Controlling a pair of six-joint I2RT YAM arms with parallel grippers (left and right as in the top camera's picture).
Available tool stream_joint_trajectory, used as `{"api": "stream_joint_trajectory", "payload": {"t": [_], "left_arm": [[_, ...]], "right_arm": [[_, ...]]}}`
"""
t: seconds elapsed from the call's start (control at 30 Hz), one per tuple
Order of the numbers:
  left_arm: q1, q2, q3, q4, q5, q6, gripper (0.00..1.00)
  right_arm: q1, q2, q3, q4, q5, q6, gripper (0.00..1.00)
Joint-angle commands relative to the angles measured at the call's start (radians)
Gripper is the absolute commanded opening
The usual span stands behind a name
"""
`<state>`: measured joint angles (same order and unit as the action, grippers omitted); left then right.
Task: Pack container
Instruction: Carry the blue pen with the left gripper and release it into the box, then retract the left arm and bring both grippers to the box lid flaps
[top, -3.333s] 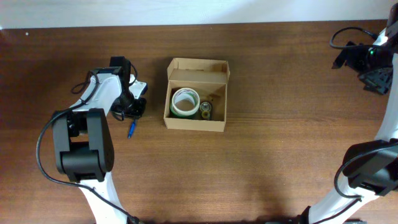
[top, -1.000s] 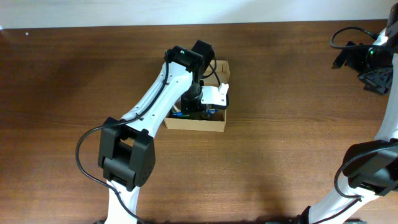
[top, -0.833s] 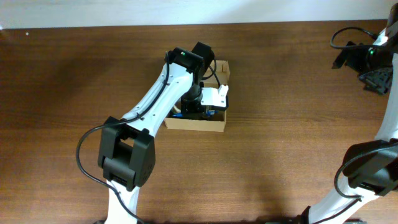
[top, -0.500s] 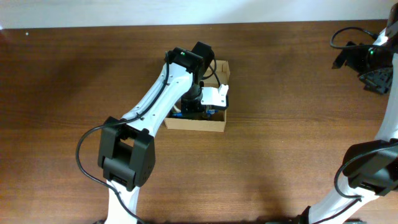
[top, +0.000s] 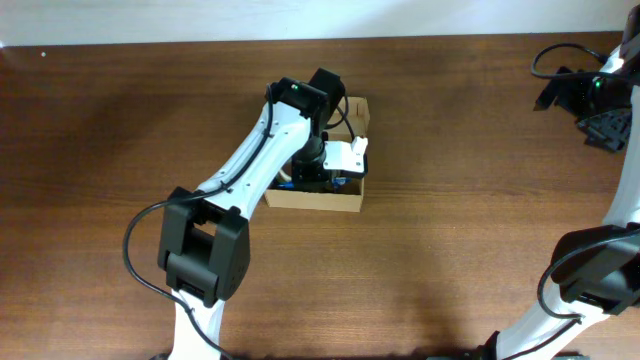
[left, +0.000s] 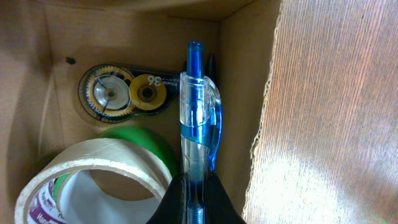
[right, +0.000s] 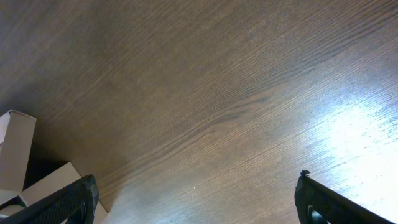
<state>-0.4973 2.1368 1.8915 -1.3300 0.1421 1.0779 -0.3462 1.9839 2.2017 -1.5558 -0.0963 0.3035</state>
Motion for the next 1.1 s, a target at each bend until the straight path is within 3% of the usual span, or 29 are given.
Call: {"api": "stream_joint_trajectory", "payload": {"t": [0.0,0.2,0.3,0.63,0.8,0.87,0.9,1.07], "left_arm": [[-0.005,0.033,-0.009,0.004,0.000,0.020,0.02],[-0.009,0.048,-0.009,0.003,0.001,0.016,0.02],[-0.013,0.048,-0.009,0.003,0.000,0.008,0.18],[-0.032,0.008,0.045,-0.011,-0.008,-0.091,0.31],[-0.032,-0.096,0.061,-0.022,-0.020,-0.150,0.35],[-0.032,-0.165,0.061,-0.023,-0.073,-0.151,0.39],[-0.032,-0.201,0.061,-0.022,-0.108,-0.160,0.46],[-0.003,-0.390,0.061,0.037,-0.219,-0.275,0.51]], "right_arm": [[-0.001,0.002,-0.005,0.000,-0.005,-0.004,0.99],[-0.001,0.002,-0.005,0.000,-0.005,-0.003,0.99],[-0.001,0.002,-0.005,0.000,-0.005,-0.003,0.99],[-0.001,0.002,-0.005,0.000,-0.005,-0.004,0.99],[-0.001,0.002,-0.005,0.000,-0.005,-0.004,0.99],[-0.001,0.002,-0.005,0.000,-0.005,-0.004,0.99],[-0.001,0.002,-0.005,0.000,-0.005,-0.003,0.99],[-0.001,0.002,-0.005,0.000,-0.005,-0.003,0.99]]}}
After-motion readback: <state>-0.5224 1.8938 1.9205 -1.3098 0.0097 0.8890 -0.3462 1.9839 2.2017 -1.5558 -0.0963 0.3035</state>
